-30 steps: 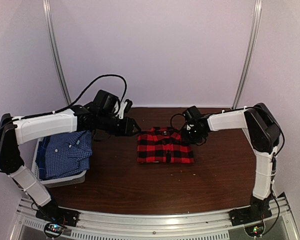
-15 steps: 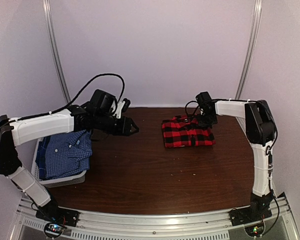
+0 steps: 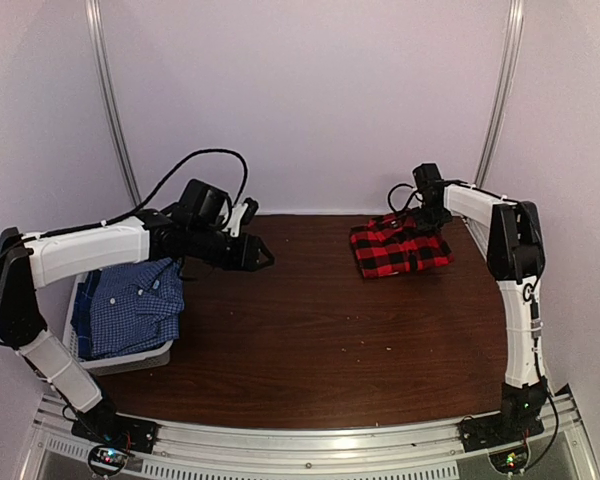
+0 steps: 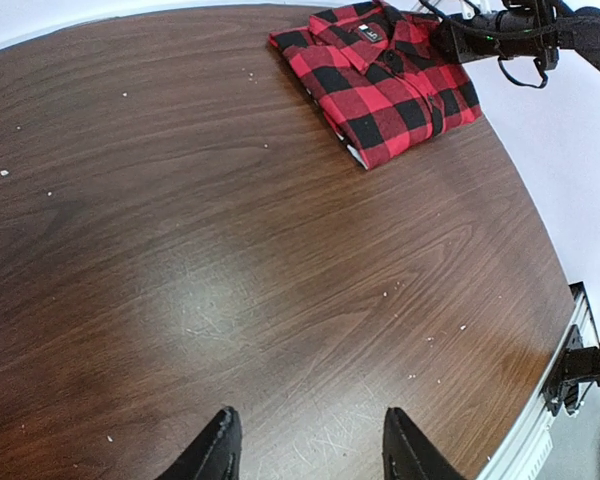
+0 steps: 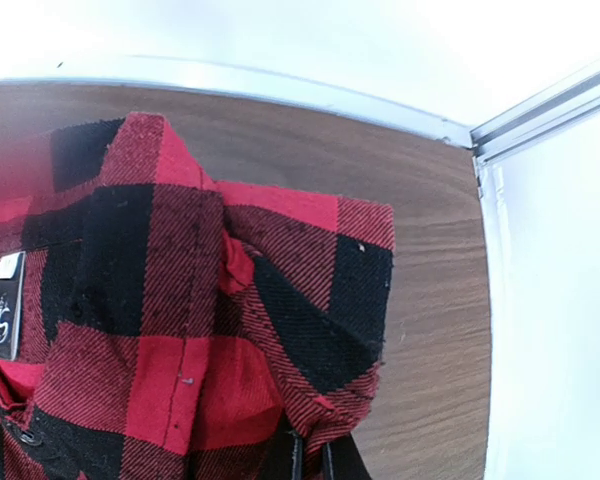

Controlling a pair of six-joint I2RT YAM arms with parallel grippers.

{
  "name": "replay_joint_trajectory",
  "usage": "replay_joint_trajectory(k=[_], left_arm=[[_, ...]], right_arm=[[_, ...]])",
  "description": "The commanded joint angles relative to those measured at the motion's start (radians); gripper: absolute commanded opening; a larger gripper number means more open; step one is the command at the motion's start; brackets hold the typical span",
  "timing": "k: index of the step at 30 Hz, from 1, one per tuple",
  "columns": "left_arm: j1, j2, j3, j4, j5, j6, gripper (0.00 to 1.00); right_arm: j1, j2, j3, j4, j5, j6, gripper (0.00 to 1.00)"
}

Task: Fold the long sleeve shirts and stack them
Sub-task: Move the square-folded shirt to the center of the board.

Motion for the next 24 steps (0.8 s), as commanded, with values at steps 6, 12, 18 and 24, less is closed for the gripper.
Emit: replay_joint_trajectory(k=[6,12,18,24], left_arm=[[0.041,0.027,0.007,0.025,0.026,0.029,0.49],[0.049,0.05,0.017,0.027,0.043,0.037,0.49],[0.054,0.075,0.036,0.035,0.055,0.04,0.49],[0.055,0.1,0.059,0.042,0.068,0.04,0.48]], right_arm=[[-0.071,0.066,0.123,-0.026,0.053,-0.069,0.0],[-0.102,0.077,0.159,-0.021,0.07,-0.094,0.0],[-0.119,0.082,0.161,0.002,0.105,-0.132,0.0],[-0.131,0.097,0.19,0.006,0.105,-0.149,0.0]])
